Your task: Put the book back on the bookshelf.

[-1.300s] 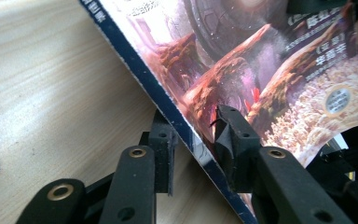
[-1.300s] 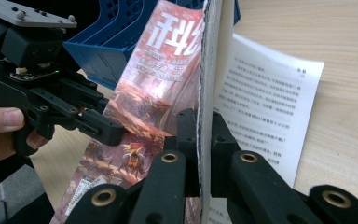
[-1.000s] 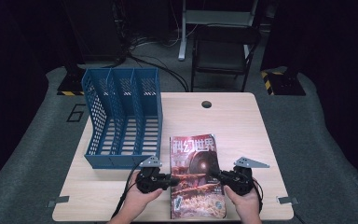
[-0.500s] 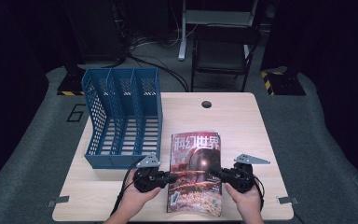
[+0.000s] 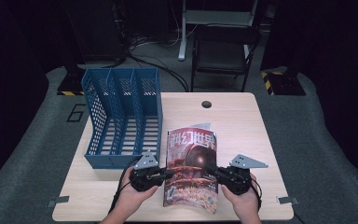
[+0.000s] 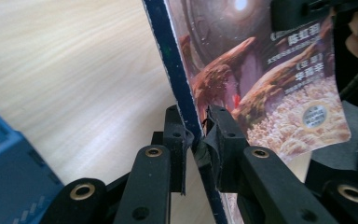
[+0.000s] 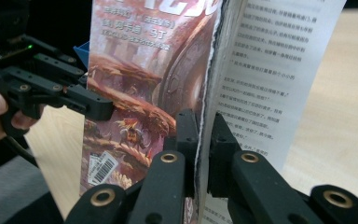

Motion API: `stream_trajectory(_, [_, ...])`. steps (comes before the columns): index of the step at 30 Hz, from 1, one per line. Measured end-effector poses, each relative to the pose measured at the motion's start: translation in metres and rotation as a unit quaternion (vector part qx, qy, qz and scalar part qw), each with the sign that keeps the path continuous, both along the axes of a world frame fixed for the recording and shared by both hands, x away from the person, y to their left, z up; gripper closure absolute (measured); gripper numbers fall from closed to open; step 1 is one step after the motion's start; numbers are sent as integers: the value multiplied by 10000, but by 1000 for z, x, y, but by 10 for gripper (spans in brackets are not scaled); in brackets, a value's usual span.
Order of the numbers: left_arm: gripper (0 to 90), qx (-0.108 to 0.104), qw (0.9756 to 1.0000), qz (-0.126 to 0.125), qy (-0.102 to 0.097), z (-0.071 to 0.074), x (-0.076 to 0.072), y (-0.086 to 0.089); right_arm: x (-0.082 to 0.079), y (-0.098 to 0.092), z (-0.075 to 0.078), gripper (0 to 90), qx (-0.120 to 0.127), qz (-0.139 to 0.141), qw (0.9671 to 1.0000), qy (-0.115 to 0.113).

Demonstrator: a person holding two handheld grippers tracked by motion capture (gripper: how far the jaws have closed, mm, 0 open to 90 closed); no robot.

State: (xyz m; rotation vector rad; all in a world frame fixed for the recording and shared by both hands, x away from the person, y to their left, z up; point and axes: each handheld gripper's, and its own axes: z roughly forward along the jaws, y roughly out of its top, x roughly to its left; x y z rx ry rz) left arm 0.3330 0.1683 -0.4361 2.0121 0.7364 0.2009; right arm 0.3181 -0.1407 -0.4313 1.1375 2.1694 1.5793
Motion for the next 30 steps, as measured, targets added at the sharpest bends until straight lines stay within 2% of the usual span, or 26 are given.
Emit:
stream_trajectory(1, [785, 37, 9999, 40, -159, 3, -1, 1, -4, 3, 3, 864, -85, 2, 9996, -260])
stream_trajectory(2, [784, 37, 9999, 40, -159, 3, -1, 1, -4, 3, 3, 864, -85, 2, 9996, -260])
stream_trajectory(3, [784, 48, 9997, 82, -212, 4, -2, 1, -6, 4, 5, 865, -141, -22, 9992, -370])
stream_trajectory(4, [781, 106, 9993, 107, -349, 5, -3, 0, -9, 7, 7, 866, -196, -43, 9982, -564])
stream_trajectory(5, [778, 106, 9993, 107, -349, 5, -3, 0, -10, 9, 8, 867, -232, -37, 9974, -679])
stream_trajectory(6, [776, 112, 9994, 95, -325, 6, -3, 1, -13, 10, 9, 868, -241, -41, 9971, -721])
stream_trajectory(7, [773, 14, 9997, 105, -220, 6, -2, 2, -14, 11, 9, 869, -266, -23, 9964, -806])
stream_trajectory(10, [755, -231, 9996, -41, 184, 6, 5, 6, -17, 12, 12, 871, -289, 61, 9953, -923])
stream_trajectory(12, [734, -326, 9989, -76, 342, 5, 8, 7, -17, 11, 13, 871, -208, 135, 9952, -946])
stream_trajectory(13, [724, -296, 9987, -66, 417, 4, 11, 6, -17, 11, 14, 871, -167, 176, 9955, -917])
stream_trajectory(18, [704, -305, 9980, -51, 559, 2, 15, 5, -18, 9, 14, 871, -84, 199, 9956, -912])
stream_trajectory(19, [703, -309, 9981, -60, 525, 3, 17, 6, -18, 8, 14, 871, -84, 209, 9956, -905])
stream_trajectory(21, [698, -437, 9976, -6, 532, 4, 19, 8, -19, 6, 15, 872, 4, 261, 9954, -922])
stream_trajectory(25, [693, -668, 9962, 127, 537, 8, 22, 13, -19, 5, 15, 871, 24, 321, 9952, -925])
stream_trajectory(30, [724, -769, 9952, 119, 590, 12, 23, 17, -18, 6, 13, 871, -30, 320, 9954, -901])
